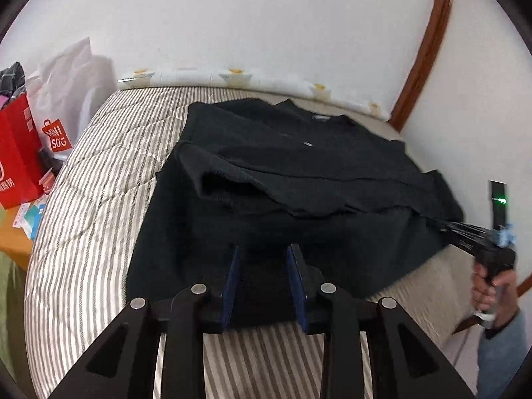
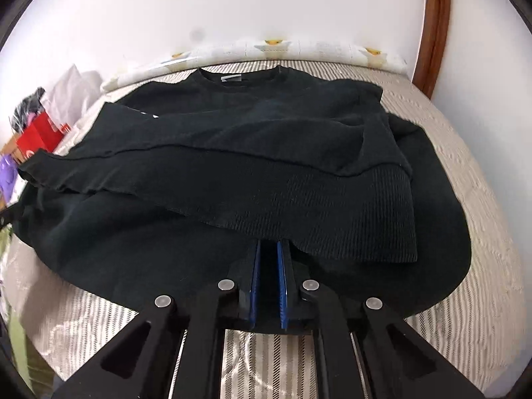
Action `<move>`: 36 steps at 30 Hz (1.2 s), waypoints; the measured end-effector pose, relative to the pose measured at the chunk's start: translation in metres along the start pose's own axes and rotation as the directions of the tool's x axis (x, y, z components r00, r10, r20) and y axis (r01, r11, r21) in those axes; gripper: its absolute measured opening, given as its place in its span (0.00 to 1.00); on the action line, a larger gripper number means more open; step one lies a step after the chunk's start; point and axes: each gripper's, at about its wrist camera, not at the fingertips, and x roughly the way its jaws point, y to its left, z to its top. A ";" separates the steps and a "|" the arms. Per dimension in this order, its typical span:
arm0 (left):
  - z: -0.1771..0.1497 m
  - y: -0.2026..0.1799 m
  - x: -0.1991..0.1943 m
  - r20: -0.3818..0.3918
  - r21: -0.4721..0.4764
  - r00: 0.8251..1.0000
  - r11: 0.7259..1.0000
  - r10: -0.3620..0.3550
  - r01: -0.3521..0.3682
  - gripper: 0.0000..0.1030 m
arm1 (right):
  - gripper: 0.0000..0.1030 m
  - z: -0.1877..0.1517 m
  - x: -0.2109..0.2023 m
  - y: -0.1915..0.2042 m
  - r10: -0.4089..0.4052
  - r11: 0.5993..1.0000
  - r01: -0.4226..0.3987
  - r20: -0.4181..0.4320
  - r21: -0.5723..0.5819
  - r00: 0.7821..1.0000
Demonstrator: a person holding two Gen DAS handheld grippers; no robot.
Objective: Fold small clothes
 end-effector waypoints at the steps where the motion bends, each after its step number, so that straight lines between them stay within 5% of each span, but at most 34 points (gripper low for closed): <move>1: 0.004 0.000 0.008 -0.006 0.000 1.000 1.000 0.021 -0.021 0.27 | 0.07 0.000 0.000 0.001 -0.011 1.000 0.011 0.003 -0.008 1.000; 5: 0.009 -0.002 0.026 -0.021 0.035 0.994 0.994 0.108 -0.107 0.27 | 0.07 0.001 0.004 -0.001 -0.016 1.000 0.016 0.011 -0.012 1.000; 12: 0.019 0.016 0.031 0.020 0.075 0.990 0.987 0.141 -0.142 0.27 | 0.07 0.007 0.009 -0.001 -0.029 0.999 0.029 0.006 -0.014 1.000; 25: 0.014 0.019 0.055 0.077 0.151 0.987 0.977 0.139 -0.150 0.31 | 0.09 0.007 0.016 0.023 -0.194 0.980 0.194 0.016 -0.036 0.981; 36: 0.014 0.015 0.059 0.072 0.163 0.983 0.971 0.167 -0.177 0.32 | 0.10 0.004 0.016 0.021 -0.190 0.982 0.190 0.035 0.018 0.981</move>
